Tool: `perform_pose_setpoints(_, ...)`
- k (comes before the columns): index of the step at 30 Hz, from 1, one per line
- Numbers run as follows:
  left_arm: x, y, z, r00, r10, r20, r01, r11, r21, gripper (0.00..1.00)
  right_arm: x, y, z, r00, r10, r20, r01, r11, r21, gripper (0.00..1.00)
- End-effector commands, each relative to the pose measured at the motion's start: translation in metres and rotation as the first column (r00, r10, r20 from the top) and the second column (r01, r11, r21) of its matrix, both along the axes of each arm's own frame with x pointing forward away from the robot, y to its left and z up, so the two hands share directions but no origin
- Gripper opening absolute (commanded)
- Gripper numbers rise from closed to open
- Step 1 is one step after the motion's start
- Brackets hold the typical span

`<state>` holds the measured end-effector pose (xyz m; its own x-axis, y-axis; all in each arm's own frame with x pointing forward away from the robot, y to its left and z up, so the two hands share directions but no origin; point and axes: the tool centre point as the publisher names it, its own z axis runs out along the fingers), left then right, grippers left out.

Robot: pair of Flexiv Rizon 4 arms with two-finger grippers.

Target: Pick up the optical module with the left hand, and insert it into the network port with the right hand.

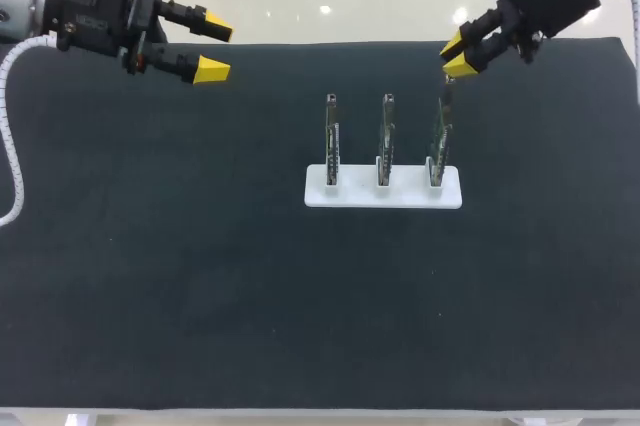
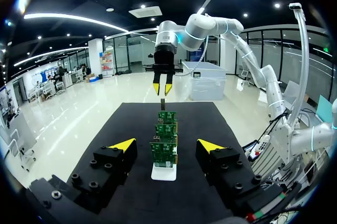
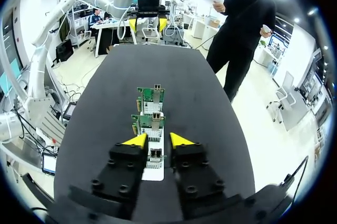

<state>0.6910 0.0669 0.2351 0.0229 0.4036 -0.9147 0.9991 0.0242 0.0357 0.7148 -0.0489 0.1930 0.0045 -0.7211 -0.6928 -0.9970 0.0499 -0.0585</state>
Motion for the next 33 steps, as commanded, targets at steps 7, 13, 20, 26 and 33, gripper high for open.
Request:
perform_pose_setpoints(7,0.001,0.0,0.0,1.0,0.0,-0.001,0.0,1.0,0.003,1.0,-0.003,0.0,-0.004,1.0,0.001,0.002,-0.001,1.0,0.0,0.0)
perform_pose_setpoints(13,0.001,0.0,0.0,1.0,0.0,-0.001,0.0,1.0,0.003,1.0,-0.004,-0.001,-0.011,1.0,0.003,0.0,-0.003,1.0,0.01,0.0)
perform_pose_setpoints(20,0.001,0.0,0.0,1.0,0.0,-0.001,0.0,1.0,0.003,1.0,-0.004,-0.001,-0.019,1.0,0.008,0.007,-0.008,1.0,0.024,0.0)
perform_pose_setpoints(26,0.001,0.0,0.0,1.0,0.0,-0.001,0.0,1.0,0.003,1.0,-0.004,-0.001,-0.026,1.0,0.009,0.014,-0.009,0.999,0.033,0.0)
perform_pose_setpoints(33,0.001,0.0,0.0,1.0,0.0,-0.001,0.0,1.0,0.003,1.0,-0.004,0.0,-0.037,1.0,0.007,0.028,-0.008,0.999,0.049,0.0)
